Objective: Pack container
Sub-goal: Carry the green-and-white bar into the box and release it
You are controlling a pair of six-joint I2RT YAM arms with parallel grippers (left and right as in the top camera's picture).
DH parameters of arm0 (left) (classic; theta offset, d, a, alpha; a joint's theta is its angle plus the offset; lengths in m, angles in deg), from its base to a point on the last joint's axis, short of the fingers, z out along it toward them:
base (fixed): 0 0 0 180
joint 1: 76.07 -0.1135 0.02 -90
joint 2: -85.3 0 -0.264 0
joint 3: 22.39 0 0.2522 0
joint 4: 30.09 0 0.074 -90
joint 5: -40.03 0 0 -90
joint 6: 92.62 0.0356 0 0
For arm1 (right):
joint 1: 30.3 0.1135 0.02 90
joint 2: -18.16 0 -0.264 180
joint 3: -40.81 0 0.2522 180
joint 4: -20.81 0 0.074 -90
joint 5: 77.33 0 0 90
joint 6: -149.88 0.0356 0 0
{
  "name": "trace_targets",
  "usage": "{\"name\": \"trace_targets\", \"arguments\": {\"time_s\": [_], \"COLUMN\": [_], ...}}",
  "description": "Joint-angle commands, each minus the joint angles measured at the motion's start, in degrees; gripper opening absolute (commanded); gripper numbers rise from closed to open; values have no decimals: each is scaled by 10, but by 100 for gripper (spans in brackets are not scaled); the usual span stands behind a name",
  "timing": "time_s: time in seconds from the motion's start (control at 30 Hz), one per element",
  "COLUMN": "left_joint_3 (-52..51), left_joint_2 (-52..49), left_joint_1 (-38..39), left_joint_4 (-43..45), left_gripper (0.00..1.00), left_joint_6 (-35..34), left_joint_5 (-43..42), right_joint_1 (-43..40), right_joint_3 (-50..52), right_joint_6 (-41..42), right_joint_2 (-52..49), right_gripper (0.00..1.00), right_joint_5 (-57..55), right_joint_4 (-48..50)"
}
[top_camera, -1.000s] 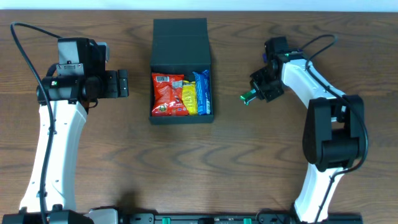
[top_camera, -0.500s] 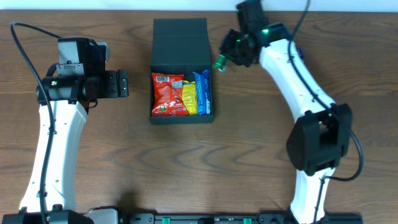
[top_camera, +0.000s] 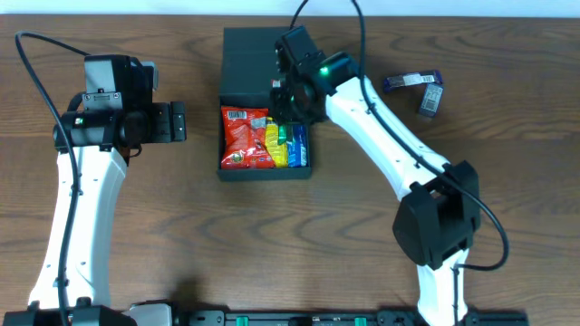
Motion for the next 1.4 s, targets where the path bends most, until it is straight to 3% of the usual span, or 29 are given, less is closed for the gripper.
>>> {"name": "trace_targets", "arguments": {"time_s": [0.0,0.73,0.77,0.87,0.97,1.2,1.37], "left_joint_3": [12,12,12,12,12,12,12], "left_joint_2": [5,5,5,5,5,5,5], "left_joint_1": [-2,-2,-2,-2,-2,-2,-2], "left_joint_4": [-2,-2,-2,-2,-2,-2,-2], "left_gripper": [95,95,95,95,95,95,95], "left_joint_6": [6,6,6,6,6,6,6], "left_joint_5": [5,3,3,3,3,3,4], "right_joint_1": [5,23,23,23,20,-13,-49], "right_joint_3": [6,7,7,7,7,-38,-80], "right_joint_6": [-25,21,21,23,24,51,83], "right_joint_2": [-9,-74,-75,-75,-74,-34,14], "right_gripper": [25,24,26,52,66,70,75], "right_joint_5": [-4,9,9,-1,-9,-18,-135], "right_joint_4": [-14,-13,-12,-11,-10,-22,-18]}}
